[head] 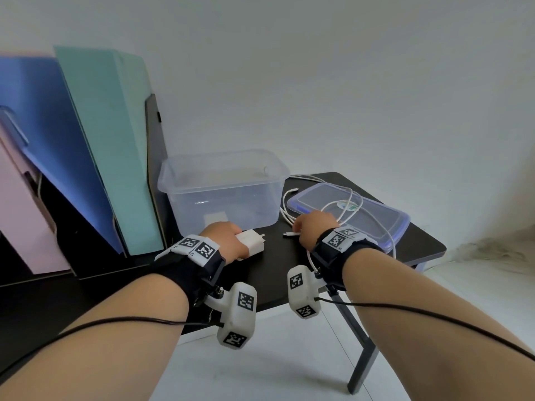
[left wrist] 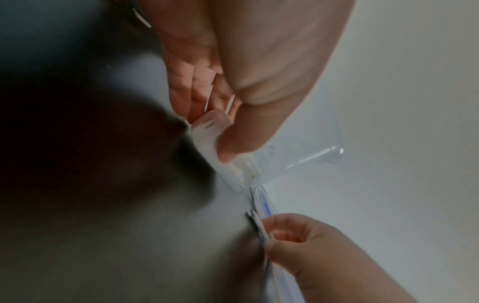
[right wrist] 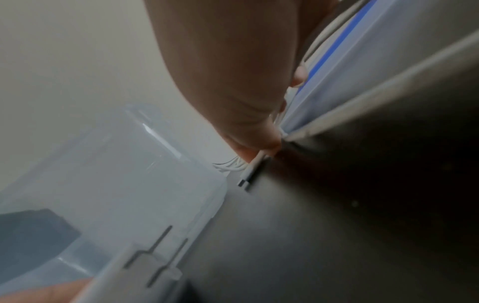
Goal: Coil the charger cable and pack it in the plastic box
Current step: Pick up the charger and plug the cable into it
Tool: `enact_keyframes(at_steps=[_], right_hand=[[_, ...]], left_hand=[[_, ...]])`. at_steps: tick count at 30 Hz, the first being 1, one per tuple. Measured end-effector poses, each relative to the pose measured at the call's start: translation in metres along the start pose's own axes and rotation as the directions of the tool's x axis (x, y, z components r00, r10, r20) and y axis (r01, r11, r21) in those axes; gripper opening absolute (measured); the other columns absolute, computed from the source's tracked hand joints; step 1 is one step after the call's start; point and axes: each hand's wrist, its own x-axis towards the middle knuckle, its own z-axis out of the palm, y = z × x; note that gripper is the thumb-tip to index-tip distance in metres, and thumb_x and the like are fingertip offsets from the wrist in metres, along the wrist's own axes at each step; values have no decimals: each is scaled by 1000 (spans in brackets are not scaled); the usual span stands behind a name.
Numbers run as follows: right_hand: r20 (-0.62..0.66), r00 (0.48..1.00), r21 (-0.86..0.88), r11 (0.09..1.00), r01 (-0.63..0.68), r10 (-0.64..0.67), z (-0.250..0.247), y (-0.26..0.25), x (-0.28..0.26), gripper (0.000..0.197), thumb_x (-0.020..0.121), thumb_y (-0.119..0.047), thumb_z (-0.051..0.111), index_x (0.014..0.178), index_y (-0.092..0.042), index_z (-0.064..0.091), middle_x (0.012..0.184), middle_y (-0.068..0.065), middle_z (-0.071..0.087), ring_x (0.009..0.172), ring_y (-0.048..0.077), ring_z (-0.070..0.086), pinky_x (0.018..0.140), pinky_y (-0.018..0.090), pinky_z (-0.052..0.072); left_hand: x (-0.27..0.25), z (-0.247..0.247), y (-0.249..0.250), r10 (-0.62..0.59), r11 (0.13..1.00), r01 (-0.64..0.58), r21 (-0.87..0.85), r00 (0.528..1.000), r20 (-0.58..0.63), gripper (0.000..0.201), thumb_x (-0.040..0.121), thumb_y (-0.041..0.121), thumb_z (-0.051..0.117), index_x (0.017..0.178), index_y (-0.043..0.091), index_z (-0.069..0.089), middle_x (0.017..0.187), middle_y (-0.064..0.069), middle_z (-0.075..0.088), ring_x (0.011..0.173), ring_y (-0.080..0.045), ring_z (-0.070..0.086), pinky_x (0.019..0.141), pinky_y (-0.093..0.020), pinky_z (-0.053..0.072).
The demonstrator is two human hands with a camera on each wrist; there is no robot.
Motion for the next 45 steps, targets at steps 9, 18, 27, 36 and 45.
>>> enact_keyframes(at_steps=[9, 18, 27, 36, 45], right_hand=[[-213, 977, 229, 972, 51, -2, 1, 0, -3, 23, 91, -17, 48, 100, -22, 68, 113, 6, 62, 120, 29, 42, 97, 41, 43], [-427, 900, 565, 749, 346, -93, -19, 9, -29, 16, 87, -21, 59, 73, -29, 57, 87, -1, 61, 90, 22, 54, 77, 31, 45], [-508, 849, 579, 673, 460, -143, -36, -13, -58, 10, 84, -15, 63, 82, -24, 61, 85, -4, 63, 84, 14, 57, 78, 26, 45], [-517, 854, 694, 555, 458, -58, -41, -25, -66, 7, 84, -14, 63, 84, -21, 64, 80, -4, 65, 69, 7, 56, 64, 15, 41], [-506, 862, 731, 516, 447, -30, -41, -22, -63, 8, 83, -15, 65, 82, -23, 65, 72, -10, 62, 63, 0, 53, 62, 12, 40]], left_hand=[[-4, -5, -15, -44, 711, -70, -699, 989, -143, 48, 79, 10, 67, 126, 10, 56, 115, -8, 63, 103, -27, 63, 96, -40, 51], [-22, -19, 8, -46, -13, -149, -989, 988, -148, 43, 86, -12, 49, 123, 9, 45, 124, -18, 53, 111, -33, 57, 83, -31, 51], [-35, -33, 19, -40, -141, -200, -969, 980, -197, 29, 86, -1, 58, 112, 10, 51, 101, -9, 64, 91, -22, 63, 85, -34, 52], [-43, -33, 26, 36, -193, -187, -963, 980, -198, 13, 91, 3, 52, 100, 12, 54, 97, -11, 65, 89, -23, 64, 82, -34, 53], [-39, -33, 29, 70, -192, -190, -963, 976, -207, 16, 92, 5, 50, 103, 15, 51, 99, -12, 65, 89, -25, 64, 75, -31, 57]])
